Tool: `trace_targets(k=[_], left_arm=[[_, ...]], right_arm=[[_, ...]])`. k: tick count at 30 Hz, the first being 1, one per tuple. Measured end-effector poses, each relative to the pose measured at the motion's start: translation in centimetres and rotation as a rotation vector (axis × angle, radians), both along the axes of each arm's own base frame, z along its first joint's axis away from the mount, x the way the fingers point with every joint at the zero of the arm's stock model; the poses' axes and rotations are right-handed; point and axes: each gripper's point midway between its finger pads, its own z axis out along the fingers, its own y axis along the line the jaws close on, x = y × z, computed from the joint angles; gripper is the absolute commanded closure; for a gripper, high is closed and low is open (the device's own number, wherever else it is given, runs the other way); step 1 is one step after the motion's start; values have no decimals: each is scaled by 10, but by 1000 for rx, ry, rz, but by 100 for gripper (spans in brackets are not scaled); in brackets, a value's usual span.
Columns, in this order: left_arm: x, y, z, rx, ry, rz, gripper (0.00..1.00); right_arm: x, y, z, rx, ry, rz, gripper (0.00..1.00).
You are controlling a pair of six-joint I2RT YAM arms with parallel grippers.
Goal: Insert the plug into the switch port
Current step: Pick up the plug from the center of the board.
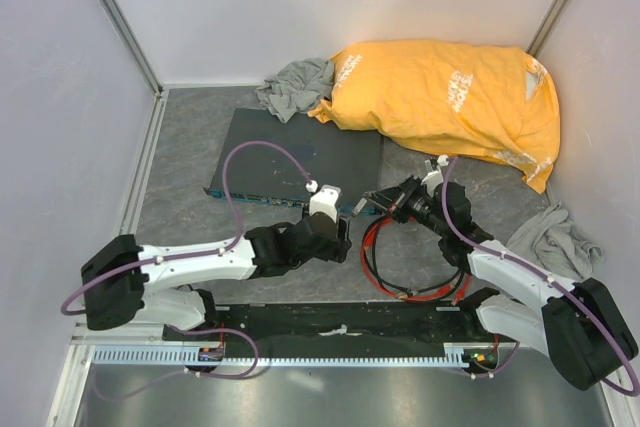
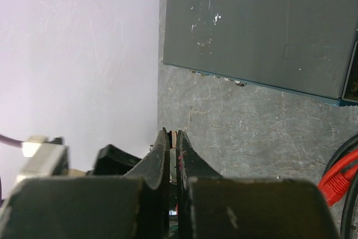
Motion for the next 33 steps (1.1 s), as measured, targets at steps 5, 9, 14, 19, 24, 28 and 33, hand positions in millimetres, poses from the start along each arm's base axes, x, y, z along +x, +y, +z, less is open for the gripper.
trace_targets(k=[5, 9, 14, 19, 24, 28, 33], left_arm=[[10, 3, 37, -85, -88, 19, 31], [24, -1, 53, -100, -140, 11, 31], [43, -20, 65, -104, -191, -15, 35], [50, -27, 62, -92, -217, -32, 54], [53, -28, 65, -85, -242, -42, 65], [54, -29, 67, -90, -253, -49, 68], [51, -33, 68, -102, -249, -72, 98]], right_arm=[[0, 2, -2, -2, -3, 15, 100], [-1, 6, -6, -2, 6, 34, 100], [-4, 10, -3, 7, -4, 55, 100], [-5, 11, -2, 11, -5, 60, 100], [-5, 12, 0, 18, -9, 60, 100], [-4, 12, 3, 30, -13, 59, 100], [-4, 13, 4, 38, -16, 61, 99]])
